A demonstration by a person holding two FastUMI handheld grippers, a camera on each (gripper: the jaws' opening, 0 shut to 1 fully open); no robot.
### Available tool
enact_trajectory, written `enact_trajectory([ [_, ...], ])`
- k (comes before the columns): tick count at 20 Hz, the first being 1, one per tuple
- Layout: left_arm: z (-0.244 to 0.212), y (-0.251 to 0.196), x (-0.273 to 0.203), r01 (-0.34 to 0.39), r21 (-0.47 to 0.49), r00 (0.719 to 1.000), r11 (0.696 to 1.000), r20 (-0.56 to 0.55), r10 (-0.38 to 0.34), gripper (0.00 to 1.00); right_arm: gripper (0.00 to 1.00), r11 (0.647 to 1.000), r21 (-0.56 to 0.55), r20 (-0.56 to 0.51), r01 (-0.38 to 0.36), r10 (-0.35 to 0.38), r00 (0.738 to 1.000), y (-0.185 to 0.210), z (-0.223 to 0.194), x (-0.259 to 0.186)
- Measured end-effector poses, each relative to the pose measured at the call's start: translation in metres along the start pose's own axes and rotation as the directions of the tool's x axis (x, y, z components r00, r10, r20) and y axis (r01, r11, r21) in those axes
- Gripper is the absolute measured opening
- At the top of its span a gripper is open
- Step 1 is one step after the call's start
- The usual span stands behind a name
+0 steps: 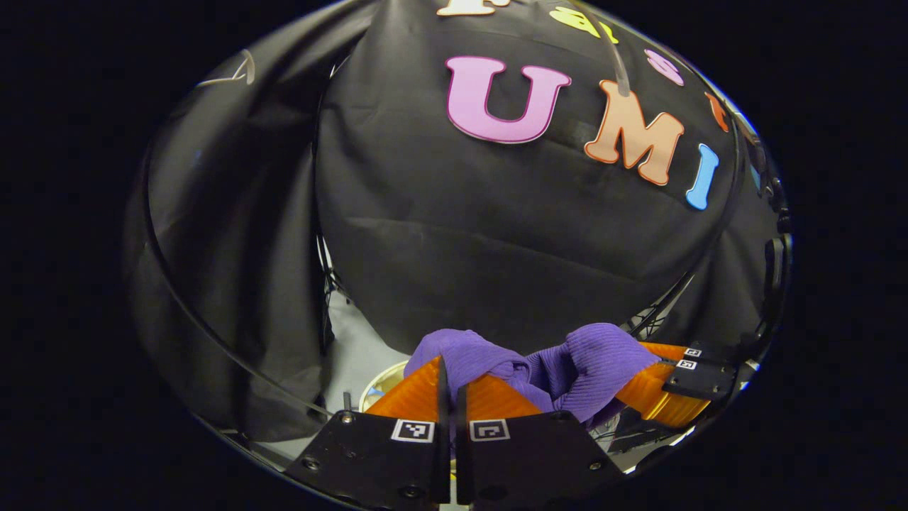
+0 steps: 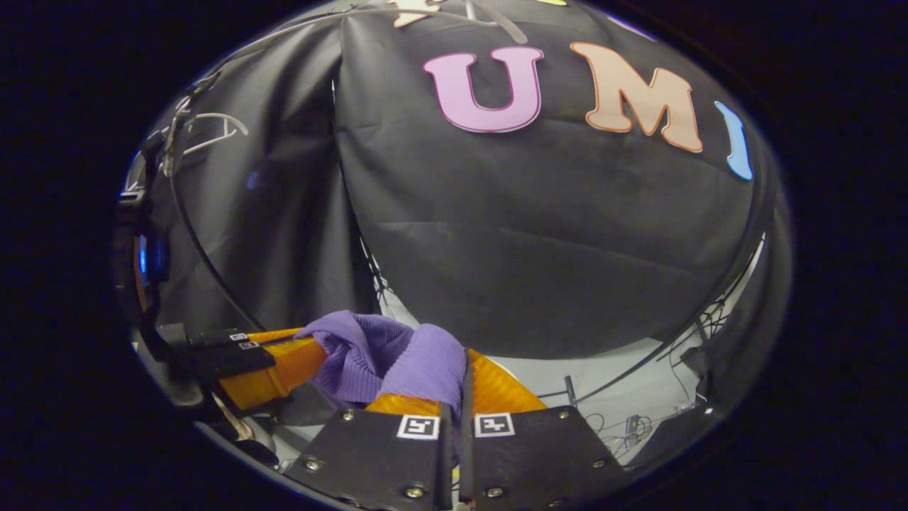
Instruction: Grasp the clothes on the hanger with both hands and then place them into the laundry hamper below.
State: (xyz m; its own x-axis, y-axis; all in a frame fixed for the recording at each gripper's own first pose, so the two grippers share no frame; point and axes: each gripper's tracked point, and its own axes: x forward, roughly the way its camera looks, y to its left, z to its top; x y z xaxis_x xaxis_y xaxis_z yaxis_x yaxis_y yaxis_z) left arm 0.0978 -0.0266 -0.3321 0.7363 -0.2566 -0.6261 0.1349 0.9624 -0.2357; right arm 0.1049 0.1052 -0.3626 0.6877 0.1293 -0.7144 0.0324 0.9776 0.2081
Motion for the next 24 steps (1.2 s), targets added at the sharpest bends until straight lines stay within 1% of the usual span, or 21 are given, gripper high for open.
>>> enact_trajectory([
  [1, -0.003, 0.002, 0.003, -0.004, -0.009, 1.0, 1.0, -0.013, 0.003, 0.04, 0.04, 1.0, -0.005, -0.016, 0.001, -0.001, 1.0, 0.0, -0.004, 0.002],
  [4, -0.009, 0.003, 0.01, -0.016, -0.033, 0.999, 0.999, -0.045, 0.015, 0.08, 0.05, 1.0, -0.008, -0.057, 0.003, -0.004, 0.998, 0.0, -0.011, 0.007],
  [5, -0.012, 0.004, 0.013, -0.017, -0.045, 0.998, 0.999, -0.059, 0.015, 0.1, 0.06, 1.0, -0.008, -0.066, 0.003, -0.003, 0.998, 0.0, -0.014, 0.009],
  [6, -0.017, 0.007, 0.01, -0.022, -0.058, 0.997, 0.998, -0.069, 0.018, 0.13, 0.06, 1.0, -0.014, -0.081, 0.003, -0.004, 0.997, -0.001, -0.017, 0.009],
  [7, -0.019, 0.01, 0.01, -0.022, -0.069, 0.997, 0.997, -0.079, 0.016, 0.17, 0.15, 1.0, -0.021, -0.1, 0.005, -0.007, 0.995, 0.001, -0.023, 0.011],
  [8, -0.019, 0.006, 0.008, -0.013, -0.077, 0.997, 0.997, -0.077, 0.007, 0.29, 0.09, 1.0, -0.025, -0.117, -0.004, 0.001, 0.993, 0.003, -0.028, 0.01],
  [9, -0.02, 0.005, 0.006, -0.012, -0.076, 0.997, 0.997, -0.072, 0.007, 0.34, 0.12, 1.0, -0.01, -0.129, -0.007, 0.005, 0.992, 0.002, -0.031, 0.013],
  [10, -0.018, 0.003, 0.007, -0.011, -0.072, 0.997, 0.997, -0.074, 0.006, 0.49, 0.12, 1.0, 0.0, -0.142, -0.007, 0.007, 0.99, 0.0, -0.033, 0.016],
  [11, -0.019, 0.006, 0.007, -0.013, -0.066, 0.997, 0.998, -0.076, 0.008, 0.55, 0.13, 1.0, 0.001, -0.154, -0.007, 0.007, 0.988, 0.0, -0.04, 0.016],
  [12, -0.019, 0.006, 0.008, -0.013, -0.062, 0.997, 0.998, -0.076, 0.008, 0.48, 0.13, 1.0, -0.003, -0.17, -0.009, 0.008, 0.985, 0.0, -0.047, 0.014],
  [13, -0.021, 0.006, 0.008, -0.01, -0.06, 0.997, 0.998, -0.076, 0.006, 0.48, 0.13, 0.999, 0.005, -0.191, -0.032, 0.033, 0.981, 0.004, -0.054, 0.013],
  [14, -0.022, 0.005, 0.008, -0.004, -0.061, 0.997, 0.998, -0.079, 0.0, 0.48, 0.14, 0.999, 0.015, -0.187, -0.039, 0.042, 0.982, 0.008, -0.054, 0.011],
  [18, -0.02, 0.004, 0.007, 0.0, -0.068, 0.997, 0.998, -0.071, -0.005, 0.49, 0.14, 0.999, -0.034, -0.164, -0.042, 0.035, 0.986, 0.009, -0.044, 0.013],
  [24, -0.013, 0.003, 0.004, 0.001, -0.07, 0.999, 0.998, -0.048, -0.004, 0.48, 0.14, 0.999, -0.031, -0.141, -0.044, 0.04, 0.989, 0.009, -0.04, 0.011],
])
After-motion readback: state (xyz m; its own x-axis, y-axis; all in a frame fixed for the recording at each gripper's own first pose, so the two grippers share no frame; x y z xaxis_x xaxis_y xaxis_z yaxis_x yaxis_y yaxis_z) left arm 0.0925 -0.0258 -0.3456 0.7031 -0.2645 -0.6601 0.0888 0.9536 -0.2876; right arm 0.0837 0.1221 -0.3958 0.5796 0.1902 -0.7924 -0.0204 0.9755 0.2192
